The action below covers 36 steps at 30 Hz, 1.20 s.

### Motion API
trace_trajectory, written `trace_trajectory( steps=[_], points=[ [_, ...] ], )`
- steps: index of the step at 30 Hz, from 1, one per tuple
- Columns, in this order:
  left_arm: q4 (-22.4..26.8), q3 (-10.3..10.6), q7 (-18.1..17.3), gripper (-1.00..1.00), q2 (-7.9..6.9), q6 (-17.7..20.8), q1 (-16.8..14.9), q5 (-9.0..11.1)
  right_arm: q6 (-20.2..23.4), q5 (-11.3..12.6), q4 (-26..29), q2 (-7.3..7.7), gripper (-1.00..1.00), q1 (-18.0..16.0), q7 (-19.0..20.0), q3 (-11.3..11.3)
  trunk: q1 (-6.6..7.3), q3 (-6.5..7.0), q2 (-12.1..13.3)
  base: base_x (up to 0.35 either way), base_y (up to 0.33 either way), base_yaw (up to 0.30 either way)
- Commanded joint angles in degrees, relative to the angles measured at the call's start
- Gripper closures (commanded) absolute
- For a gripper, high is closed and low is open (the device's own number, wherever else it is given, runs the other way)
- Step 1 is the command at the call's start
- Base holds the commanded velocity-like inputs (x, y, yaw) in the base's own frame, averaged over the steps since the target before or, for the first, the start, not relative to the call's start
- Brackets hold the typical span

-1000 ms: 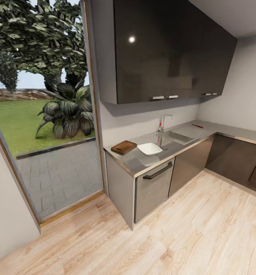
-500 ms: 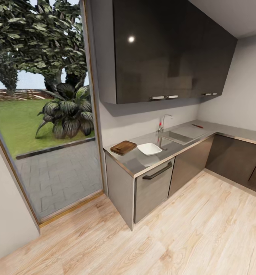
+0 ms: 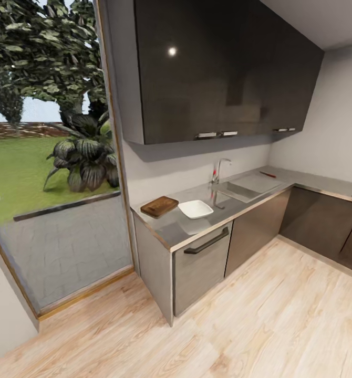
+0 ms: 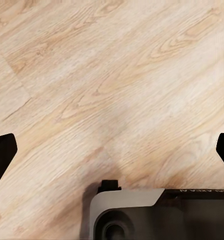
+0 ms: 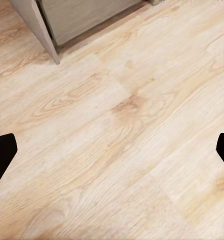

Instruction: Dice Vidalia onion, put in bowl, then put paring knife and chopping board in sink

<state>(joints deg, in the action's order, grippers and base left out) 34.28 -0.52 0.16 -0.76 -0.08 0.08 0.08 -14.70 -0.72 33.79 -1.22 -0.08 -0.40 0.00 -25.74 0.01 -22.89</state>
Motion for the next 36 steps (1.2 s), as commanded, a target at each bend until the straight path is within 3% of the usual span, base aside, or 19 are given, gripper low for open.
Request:
trace_trajectory(
  steps=[1, 19, 36],
  points=[
    [0.02, -0.07, 0.02, -1.00, 0.01, -0.01, 0.01, 0.01, -0.16, -0.07, -0.04, -0.01, -1.00, -0.01, -0.04, 0.00, -0.04, -0.01, -0.03, 0.219, -0.254, 0.000],
    [-0.77, -0.01, 0.00, -1.00, 0.06, -0.01, 0.01, -0.17, -0.25, -0.07, -0.04, -0.15, -1.00, -0.01, -0.04, 0.04, -0.04, -0.01, -0.03, 0.202, -0.272, 0.009],
    [-0.80, -0.01, 0.00, -1.00, 0.06, -0.01, 0.01, -0.17, -0.25, -0.07, -0.04, -0.18, -1.00, -0.01, -0.06, 0.00, -0.04, -0.01, -0.03, 0.033, -0.327, 0.209]
  ],
)
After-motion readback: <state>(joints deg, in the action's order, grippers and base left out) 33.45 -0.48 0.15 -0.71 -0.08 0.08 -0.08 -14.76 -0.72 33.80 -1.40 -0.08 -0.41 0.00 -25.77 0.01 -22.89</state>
